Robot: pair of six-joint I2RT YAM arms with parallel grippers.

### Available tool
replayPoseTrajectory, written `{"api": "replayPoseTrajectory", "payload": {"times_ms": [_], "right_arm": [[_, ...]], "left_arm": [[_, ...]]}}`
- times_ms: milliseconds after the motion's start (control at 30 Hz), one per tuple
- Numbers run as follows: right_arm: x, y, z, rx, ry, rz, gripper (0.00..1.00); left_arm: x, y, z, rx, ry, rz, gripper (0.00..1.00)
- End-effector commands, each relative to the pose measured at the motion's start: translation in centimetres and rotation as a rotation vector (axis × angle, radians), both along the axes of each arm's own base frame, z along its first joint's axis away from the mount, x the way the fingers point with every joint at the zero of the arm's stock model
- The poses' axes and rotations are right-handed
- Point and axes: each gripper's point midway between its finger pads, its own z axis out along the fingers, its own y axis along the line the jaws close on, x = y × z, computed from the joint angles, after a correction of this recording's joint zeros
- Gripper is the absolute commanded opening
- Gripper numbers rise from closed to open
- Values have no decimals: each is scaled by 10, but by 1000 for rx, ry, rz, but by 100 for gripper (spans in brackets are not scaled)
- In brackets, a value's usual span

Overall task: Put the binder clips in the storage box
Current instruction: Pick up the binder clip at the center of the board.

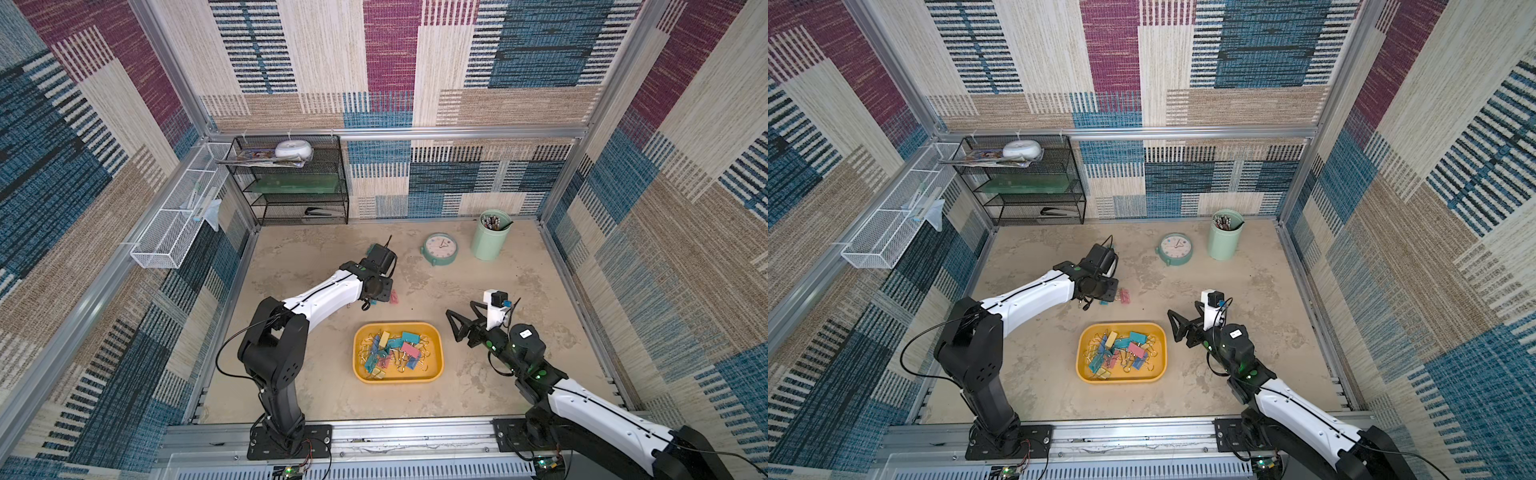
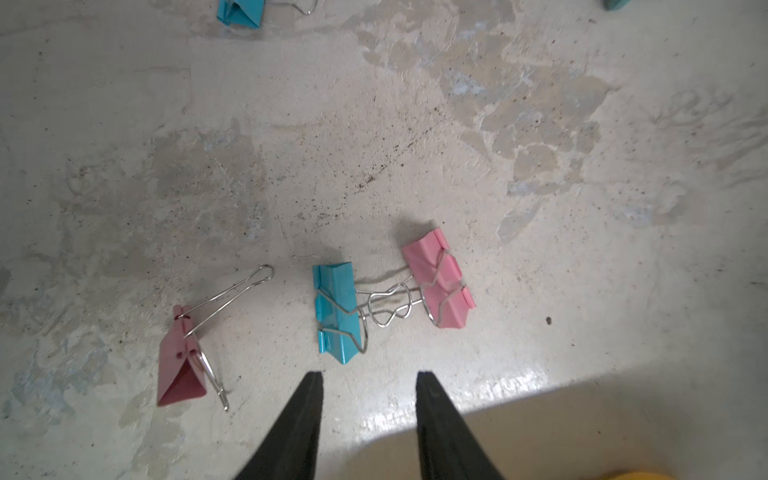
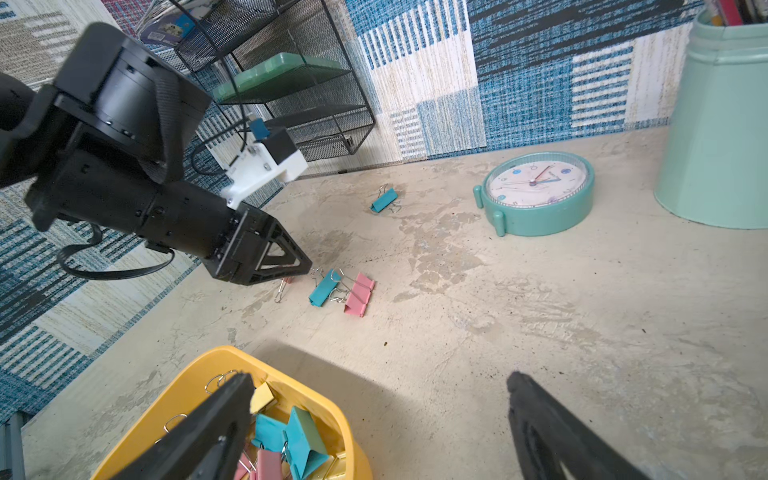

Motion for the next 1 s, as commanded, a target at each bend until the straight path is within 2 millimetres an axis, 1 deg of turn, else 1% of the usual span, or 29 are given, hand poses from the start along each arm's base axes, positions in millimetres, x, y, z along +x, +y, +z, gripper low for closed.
{"api": "replayPoseTrajectory", "payload": {"times_ms": [0,33,100,200,267,367,467,533,633,700,767,800,900,967], "right_arm": [[1,0,8,12,-25,-5,98],[1,-1,8,13,-25,-7,99],[1,-1,9,14,-28,-6,98],[1,0,9,13,-27,-4,98],[1,-1,8,13,-27,-6,98],[1,-1,9,14,-29,-8,98],[1,-1,9,14,-28,-7,99],[0,-1,8,15,-26,-4,98],[0,0,9,18,-28,-2,98],[0,0,10,20,-28,0,98],[0,1,9,22,-26,2,99],[0,1,9,22,-25,3,98],[0,1,9,23,-26,4,98],[0,0,10,21,-27,0,99]], "left_arm": [[3,10,-5,103,-5,10,42],[6,10,-7,110,-5,9,41],[10,8,-13,123,8,3,36],[13,9,-21,155,28,10,26],[12,10,-27,168,45,16,21],[11,13,-29,181,55,32,13],[10,24,-22,233,47,58,5],[11,36,-11,289,23,89,0],[10,59,14,385,-38,144,0],[9,66,29,445,-84,162,0],[9,67,41,530,-138,164,0],[9,66,43,549,-144,156,0],[7,56,36,476,-100,131,0],[9,52,36,494,-100,109,0]]}}
